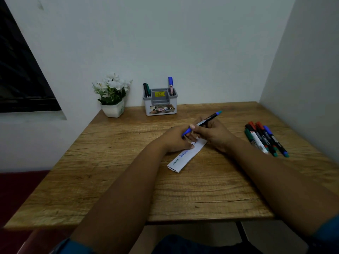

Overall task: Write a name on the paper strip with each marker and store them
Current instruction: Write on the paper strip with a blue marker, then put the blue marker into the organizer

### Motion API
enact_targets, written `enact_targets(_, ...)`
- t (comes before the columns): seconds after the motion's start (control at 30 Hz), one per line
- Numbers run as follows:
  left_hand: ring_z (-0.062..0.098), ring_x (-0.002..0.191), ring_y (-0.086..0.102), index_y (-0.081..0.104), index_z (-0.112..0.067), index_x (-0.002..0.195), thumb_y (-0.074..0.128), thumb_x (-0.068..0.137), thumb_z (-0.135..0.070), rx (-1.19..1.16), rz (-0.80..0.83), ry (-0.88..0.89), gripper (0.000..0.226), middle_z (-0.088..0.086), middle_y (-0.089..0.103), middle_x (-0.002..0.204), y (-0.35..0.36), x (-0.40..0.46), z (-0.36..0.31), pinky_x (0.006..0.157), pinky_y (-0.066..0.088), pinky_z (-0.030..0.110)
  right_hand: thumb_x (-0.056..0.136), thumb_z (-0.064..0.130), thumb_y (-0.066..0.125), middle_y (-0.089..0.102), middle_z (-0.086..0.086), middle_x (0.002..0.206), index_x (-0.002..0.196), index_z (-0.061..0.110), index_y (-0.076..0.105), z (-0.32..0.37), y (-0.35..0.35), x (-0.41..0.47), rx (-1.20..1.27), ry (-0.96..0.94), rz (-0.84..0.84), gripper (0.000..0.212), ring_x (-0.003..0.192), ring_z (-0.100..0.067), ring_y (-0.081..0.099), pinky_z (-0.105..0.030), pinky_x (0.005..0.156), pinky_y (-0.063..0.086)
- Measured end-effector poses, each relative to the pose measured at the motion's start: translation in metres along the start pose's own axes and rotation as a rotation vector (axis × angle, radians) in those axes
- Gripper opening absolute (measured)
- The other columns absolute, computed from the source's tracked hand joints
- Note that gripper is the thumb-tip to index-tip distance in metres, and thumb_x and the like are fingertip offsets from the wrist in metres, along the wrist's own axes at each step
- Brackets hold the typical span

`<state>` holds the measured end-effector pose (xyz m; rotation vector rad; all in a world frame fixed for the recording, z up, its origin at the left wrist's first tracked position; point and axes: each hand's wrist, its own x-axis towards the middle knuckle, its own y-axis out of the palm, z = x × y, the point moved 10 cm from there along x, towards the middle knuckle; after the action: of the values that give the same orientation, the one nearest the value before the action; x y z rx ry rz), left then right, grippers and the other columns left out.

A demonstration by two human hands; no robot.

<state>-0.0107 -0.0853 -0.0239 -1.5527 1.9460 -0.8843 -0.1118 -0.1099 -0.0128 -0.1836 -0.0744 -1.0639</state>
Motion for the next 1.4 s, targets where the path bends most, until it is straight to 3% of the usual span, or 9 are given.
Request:
enact_targets(0.13,0.013,0.098,0.06,0.046,-0.029,0.138,0.075,0.081,-0.021,-0.012,0.022,0.011,0.065,-0.004,0.065,0.114,0.004,0.0,0.0,0.087,0.051,0.033,0.092,0.009,0.063,0.068,0.0,0.069,0.087,0.003,0.061,0.0,0.007,0.001,0.0,-0.025,0.025,0.008,0.069,-0.012,0.063,-0.024,0.068,0.052)
enact_targets(0.3,0.013,0.103,0.058,0.047,-0.027,0.135,0.071,0.086,-0.02,-0.067,0.081,-0.024,0.055,-0.007,0.059,0.107,0.009,-0.003,0.004,0.087,0.047,0.028,0.091,0.014,0.066,0.068,-0.029,0.094,0.093,-0.002,0.058,-0.006,0.012,0.006,-0.069,-0.008,0.023,0.018,0.084,-0.029,0.064,-0.037,0.078,0.054)
enact_targets(0.43,0.014,0.1,0.056,0.034,-0.024,0.145,0.067,0.089,-0.019,-0.051,0.1,0.009,0.066,-0.002,0.058,0.111,0.011,-0.003,-0.004,0.087,0.048,0.029,0.094,0.017,0.061,0.066,-0.02,0.091,0.1,-0.006,0.061,-0.018,0.016,0.01,0.021,0.077,0.06,0.024,0.087,-0.029,0.062,-0.037,0.083,0.051)
enact_targets(0.53,0.013,0.089,0.055,0.046,-0.018,0.129,0.059,0.095,-0.031,-0.088,0.094,-0.032,0.039,0.007,0.06,0.109,0.006,-0.006,-0.012,0.079,0.046,0.029,0.087,0.033,0.066,0.062,-0.011,0.083,0.099,0.009,0.057,-0.023,0.015,0.01,0.29,0.165,0.045,0.029,0.076,-0.019,0.062,-0.032,0.076,0.053)
enact_targets(0.7,0.016,0.07,0.044,0.047,-0.024,0.085,0.032,0.103,-0.039,-0.241,-0.2,-0.136,0.028,0.002,0.05,0.08,-0.053,-0.013,0.007,0.069,0.035,0.034,0.09,0.04,0.063,0.047,-0.001,0.066,0.096,0.017,0.048,-0.037,0.0,0.009,0.54,0.325,-0.105,0.027,0.057,-0.006,0.041,-0.017,0.051,0.041)
enact_targets(0.9,0.026,0.09,0.056,0.044,-0.008,0.125,0.049,0.1,-0.02,0.15,-0.581,-0.21,0.028,0.012,0.056,0.099,-0.165,-0.015,0.049,0.071,0.039,0.032,0.094,0.02,0.062,0.054,-0.003,0.067,0.084,0.018,0.048,-0.04,0.002,0.013,0.519,0.352,-0.067,0.017,0.055,-0.006,0.047,-0.016,0.05,0.047)
enact_targets(1.1,0.027,0.088,0.06,0.062,-0.005,0.098,0.067,0.089,-0.023,0.119,-0.718,-0.15,0.021,0.014,0.068,0.096,-0.222,0.007,0.055,0.072,0.045,0.032,0.094,0.019,0.062,0.057,-0.004,0.069,0.089,0.016,0.052,-0.042,-0.001,0.015,0.466,0.352,-0.079,0.012,0.06,-0.008,0.05,-0.018,0.055,0.048)
enact_targets(1.23,0.025,0.091,0.055,0.066,-0.003,0.098,0.069,0.088,-0.025,0.229,-0.649,-0.145,0.024,0.014,0.065,0.103,-0.232,0.037,0.04,0.074,0.042,0.03,0.094,0.018,0.062,0.058,-0.004,0.07,0.089,0.016,0.052,-0.042,-0.001,0.016,0.452,0.35,-0.075,0.012,0.06,-0.009,0.051,-0.018,0.054,0.049)
enact_targets(1.4,0.031,0.102,0.056,0.064,-0.002,0.105,0.068,0.088,-0.023,0.484,-0.357,-0.265,0.027,0.012,0.059,0.098,-0.21,0.076,0.038,0.08,0.043,0.033,0.094,0.016,0.062,0.058,-0.004,0.069,0.087,0.016,0.051,-0.042,-0.001,0.016,0.442,0.343,-0.086,0.013,0.06,-0.009,0.051,-0.017,0.054,0.049)
